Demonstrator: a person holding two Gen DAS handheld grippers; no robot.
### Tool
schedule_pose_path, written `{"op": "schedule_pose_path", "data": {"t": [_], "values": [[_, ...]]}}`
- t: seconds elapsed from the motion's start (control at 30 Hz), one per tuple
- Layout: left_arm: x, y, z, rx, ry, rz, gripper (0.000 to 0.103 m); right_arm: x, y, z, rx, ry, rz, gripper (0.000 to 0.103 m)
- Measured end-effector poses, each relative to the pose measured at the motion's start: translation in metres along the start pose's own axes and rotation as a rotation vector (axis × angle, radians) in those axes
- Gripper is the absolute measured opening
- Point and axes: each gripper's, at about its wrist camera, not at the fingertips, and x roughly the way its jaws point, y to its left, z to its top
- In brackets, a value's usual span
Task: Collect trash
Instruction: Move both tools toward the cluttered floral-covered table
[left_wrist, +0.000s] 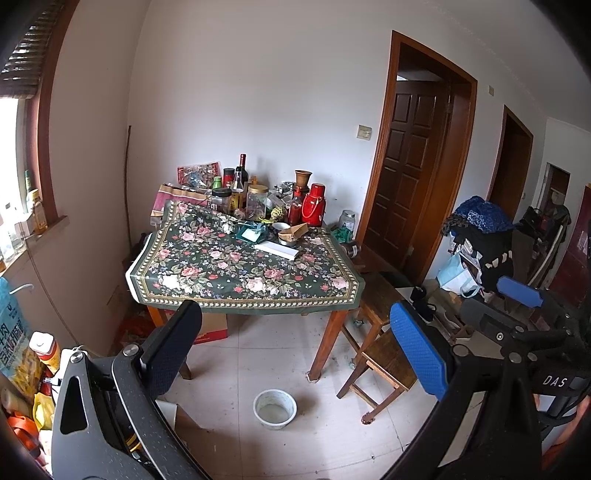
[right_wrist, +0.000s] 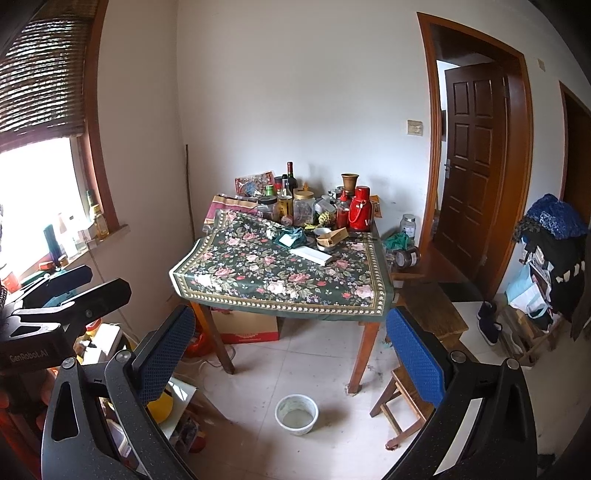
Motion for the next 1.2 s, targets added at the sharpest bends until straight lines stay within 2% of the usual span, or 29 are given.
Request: {"op": "schedule_pose_path", "data": {"t": [0.13, 0.3, 0.53, 0.77, 0.97, 1.2], "values": [[0.007, -0.006, 0.003, -0.002, -0.003, 0.011, 0.102, 0.008, -0.006, 0.003, -0.029, 0.028, -0.001, 0.103], [0.022, -0.018, 0.012, 0.000, -0.004, 0.029, 0.103, 0.017, -0.019, 0.009, -0.020, 0.019, 0.027, 0.103], [0.051, -0.037, 0.029, -0.012, -0.015, 0.057, 0.102, 0.028, -0.045, 0.024, -0.010, -0.050, 0.057, 0.103], [0.090, -0.043, 0.044, -0.042, 0.002, 0.104, 0.102, 0.054, -0.075, 0.039, -0.006, -0.054, 0.040, 0.103], [0.133, -0.027, 0.056, -0.060, 0.049, 0.122, 0.102, 0.091, -0.093, 0.046, 0.038, -0.010, 0.003, 0.103], [0.198, 0.013, 0.073, -0.061, 0.073, 0.103, 0.102, 0.148, -0.095, 0.061, 0.061, 0.013, -0.055, 0.103]]}}
